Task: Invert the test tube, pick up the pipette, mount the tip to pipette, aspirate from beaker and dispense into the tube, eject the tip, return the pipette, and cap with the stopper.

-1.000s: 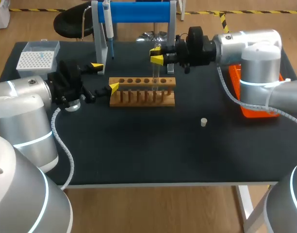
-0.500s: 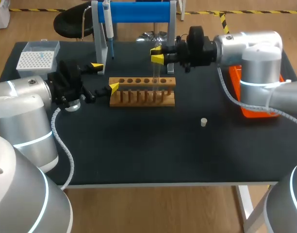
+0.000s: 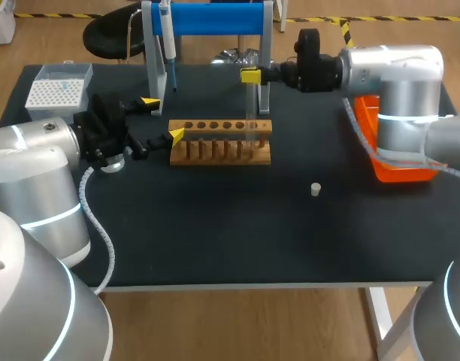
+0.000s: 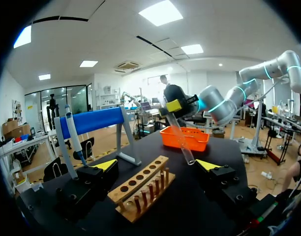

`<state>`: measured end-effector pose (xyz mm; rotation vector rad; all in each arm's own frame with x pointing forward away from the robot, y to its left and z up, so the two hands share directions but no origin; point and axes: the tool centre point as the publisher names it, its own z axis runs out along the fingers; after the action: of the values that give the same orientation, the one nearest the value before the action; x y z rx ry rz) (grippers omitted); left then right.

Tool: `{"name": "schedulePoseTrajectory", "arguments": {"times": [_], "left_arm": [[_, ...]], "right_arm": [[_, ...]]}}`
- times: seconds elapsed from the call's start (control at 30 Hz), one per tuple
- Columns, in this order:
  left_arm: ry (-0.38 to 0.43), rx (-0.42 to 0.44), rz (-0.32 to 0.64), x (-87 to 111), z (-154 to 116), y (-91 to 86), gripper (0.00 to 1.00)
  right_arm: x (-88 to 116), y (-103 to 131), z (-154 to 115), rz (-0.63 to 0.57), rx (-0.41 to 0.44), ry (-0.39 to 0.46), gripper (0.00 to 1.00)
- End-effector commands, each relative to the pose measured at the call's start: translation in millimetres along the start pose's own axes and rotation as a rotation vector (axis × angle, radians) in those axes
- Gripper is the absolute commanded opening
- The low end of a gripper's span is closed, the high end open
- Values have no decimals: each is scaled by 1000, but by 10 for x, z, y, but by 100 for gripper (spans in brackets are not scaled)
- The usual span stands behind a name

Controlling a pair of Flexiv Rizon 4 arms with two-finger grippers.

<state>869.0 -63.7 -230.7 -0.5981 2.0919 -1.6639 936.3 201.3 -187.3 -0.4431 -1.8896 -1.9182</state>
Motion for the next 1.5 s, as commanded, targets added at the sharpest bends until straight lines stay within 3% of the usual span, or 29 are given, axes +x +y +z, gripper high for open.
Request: {"name": "schedulePoseTrajectory", "arguments": {"times": [0.03, 0.4, 1.1, 1.5], "left_arm": [[-4, 1, 1, 11, 6, 4, 100], [-4, 1, 1, 11, 6, 4, 100], [-4, 1, 1, 11, 6, 4, 100], [-4, 1, 1, 11, 6, 4, 100]], "right_arm": [[-16, 30, -15, 604, 2, -24, 0], [-35, -50, 13, 818, 76, -70, 0], [-60, -121, 23, 874, 87, -80, 0], [-72, -181, 4, 1004, 69, -44, 0]]}}
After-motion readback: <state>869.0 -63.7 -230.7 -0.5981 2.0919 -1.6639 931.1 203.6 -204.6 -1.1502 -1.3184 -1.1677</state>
